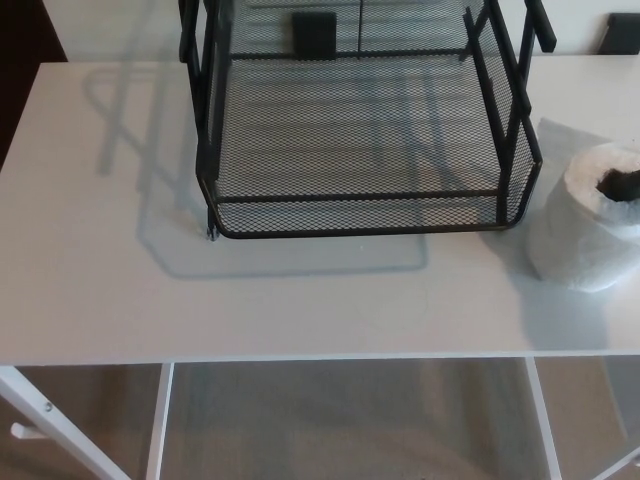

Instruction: The robot walks towards a desk on which a file tray is kept in the middle and a toilet paper roll is kept on its right. The robot uses its right hand to hook on finger in the gap of the roll and grabs it, lifts it and places it on the tray.

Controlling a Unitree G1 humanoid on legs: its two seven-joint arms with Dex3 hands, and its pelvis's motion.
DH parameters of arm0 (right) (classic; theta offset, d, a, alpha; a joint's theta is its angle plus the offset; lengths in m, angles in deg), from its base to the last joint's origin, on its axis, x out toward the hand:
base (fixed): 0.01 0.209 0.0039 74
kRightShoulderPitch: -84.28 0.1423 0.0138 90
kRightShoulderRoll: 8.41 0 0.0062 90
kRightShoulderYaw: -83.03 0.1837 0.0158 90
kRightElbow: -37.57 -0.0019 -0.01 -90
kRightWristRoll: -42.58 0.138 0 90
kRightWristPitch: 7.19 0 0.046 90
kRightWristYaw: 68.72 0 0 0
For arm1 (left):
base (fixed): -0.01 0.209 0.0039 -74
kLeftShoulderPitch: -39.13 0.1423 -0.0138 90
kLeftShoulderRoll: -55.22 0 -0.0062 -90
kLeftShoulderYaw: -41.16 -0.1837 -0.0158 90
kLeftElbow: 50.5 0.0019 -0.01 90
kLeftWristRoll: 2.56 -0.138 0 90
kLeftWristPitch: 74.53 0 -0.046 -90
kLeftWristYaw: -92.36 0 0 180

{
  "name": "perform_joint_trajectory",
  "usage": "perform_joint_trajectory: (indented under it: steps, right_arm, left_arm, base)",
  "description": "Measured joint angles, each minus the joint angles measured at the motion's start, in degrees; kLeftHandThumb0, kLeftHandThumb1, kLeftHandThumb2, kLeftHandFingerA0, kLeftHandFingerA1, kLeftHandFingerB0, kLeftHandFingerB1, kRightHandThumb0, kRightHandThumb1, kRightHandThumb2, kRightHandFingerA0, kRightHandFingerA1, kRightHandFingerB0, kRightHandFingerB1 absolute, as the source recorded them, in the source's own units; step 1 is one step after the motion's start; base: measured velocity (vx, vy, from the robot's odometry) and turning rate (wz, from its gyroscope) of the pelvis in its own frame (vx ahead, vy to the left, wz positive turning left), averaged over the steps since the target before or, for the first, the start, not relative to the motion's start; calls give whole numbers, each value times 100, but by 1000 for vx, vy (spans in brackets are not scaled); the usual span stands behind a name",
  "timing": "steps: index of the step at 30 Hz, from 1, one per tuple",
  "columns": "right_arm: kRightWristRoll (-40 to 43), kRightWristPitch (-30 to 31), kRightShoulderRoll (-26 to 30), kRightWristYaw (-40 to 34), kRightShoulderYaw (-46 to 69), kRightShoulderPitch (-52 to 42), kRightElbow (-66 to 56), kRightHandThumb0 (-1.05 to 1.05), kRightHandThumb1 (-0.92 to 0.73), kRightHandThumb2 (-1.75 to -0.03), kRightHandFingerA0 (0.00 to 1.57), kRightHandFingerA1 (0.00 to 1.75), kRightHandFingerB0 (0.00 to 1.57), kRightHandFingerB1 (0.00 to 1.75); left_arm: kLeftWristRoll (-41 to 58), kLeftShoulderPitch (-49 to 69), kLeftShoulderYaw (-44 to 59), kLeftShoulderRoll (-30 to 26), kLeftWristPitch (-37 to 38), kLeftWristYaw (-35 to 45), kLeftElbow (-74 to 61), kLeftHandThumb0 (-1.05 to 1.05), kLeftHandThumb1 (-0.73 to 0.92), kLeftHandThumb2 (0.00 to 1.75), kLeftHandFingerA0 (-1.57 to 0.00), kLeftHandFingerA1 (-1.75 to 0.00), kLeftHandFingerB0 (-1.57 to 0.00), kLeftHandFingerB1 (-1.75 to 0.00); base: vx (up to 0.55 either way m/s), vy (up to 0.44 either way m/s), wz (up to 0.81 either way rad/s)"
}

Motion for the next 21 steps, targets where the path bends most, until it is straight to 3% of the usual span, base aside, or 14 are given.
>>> perform_joint_trajectory:
  steps: [1,2,3,7,8,9,11,12,13,14,16,17,18,21]
  right_arm:
    - [-22,8,-18,6,0,-12,-19,-54,-60,-60,22,40,11,24]
    - [-44,11,-37,8,0,-25,-33,-55,-60,-60,23,40,11,24]
    - [-63,11,-55,8,0,-42,-40,-56,-60,-59,23,40,12,25]
    - [-167,12,-154,-22,-70,-92,-83,-56,-59,-60,18,40,11,25]
    - [-219,9,-220,-56,-121,-95,-63,-60,-44,-81,16,51,5,37]
    - [-270,-5,-279,-101,-170,-99,-36,-60,-44,-81,16,51,5,37]
    - [-408,-64,-358,-244,-256,-102,24,-65,-48,-82,33,56,10,41]
    - [-493,-93,-387,-329,-303,-108,51,-57,-60,-58,53,49,19,28]
    - [-525,-102,-400,-362,-328,-113,61,-56,-46,-78,78,73,17,41]
    - [-620,-123,-487,-520,-384,-124,76,-52,-60,-59,87,73,24,29]
    - [-733,-123,-573,-715,-422,-124,86,-56,-47,-79,88,85,20,42]
    - [-792,-123,-621,-827,-437,-124,100,-47,-61,-58,90,96,36,33]
    - [-845,-122,-668,-930,-448,-123,117,-47,-61,-58,90,96,36,33]
    - [-990,-121,-807,-1254,-463,-120,185,-27,-61,-60,94,143,66,45]
  left_arm:
    - [0,-20,0,-2,0,1,20,-82,91,67,-32,-55,-20,-41]
    - [0,-51,0,-6,0,1,45,-82,72,103,-28,-59,-19,-51]
    - [-2,-79,-5,-12,0,0,65,-82,92,69,-28,-56,-20,-43]
    - [-23,-110,-71,-24,1,0,76,-83,92,68,-24,-55,-21,-43]
    - [-32,-117,-84,-25,1,0,88,-82,92,67,-25,-55,-21,-43]
    - [-41,-118,-103,-26,2,0,91,-82,92,67,-25,-55,-21,-43]
    - [-77,-138,-149,-26,2,0,126,-82,92,68,-25,-57,-20,-43]
    - [-89,-151,-160,-26,2,0,146,-81,92,68,-24,-56,-21,-43]
    - [-93,-155,-166,-26,2,0,151,-81,92,68,-20,-54,-19,-42]
    - [-103,-163,-184,-26,2,0,164,-81,92,68,-20,-55,-19,-42]
    - [-112,-171,-210,-26,2,0,168,-82,92,68,-18,-53,-20,-42]
    - [-114,-172,-220,-25,2,0,168,-81,92,68,-18,-53,-20,-43]
    - [-115,-175,-227,-24,2,0,173,-81,92,68,-18,-53,-20,-43]
    - [-119,-199,-247,-23,2,0,205,-79,91,69,-17,-53,-19,-43]
  base:
    - [0,0,0]
    - [0,0,0]
    - [0,0,0]
    - [0,0,0]
    - [0,0,0]
    - [0,0,0]
    - [0,0,0]
    - [0,0,0]
    - [0,0,0]
    - [0,0,0]
    - [0,0,0]
    - [0,0,0]
    - [0,0,0]
    - [0,0,0]
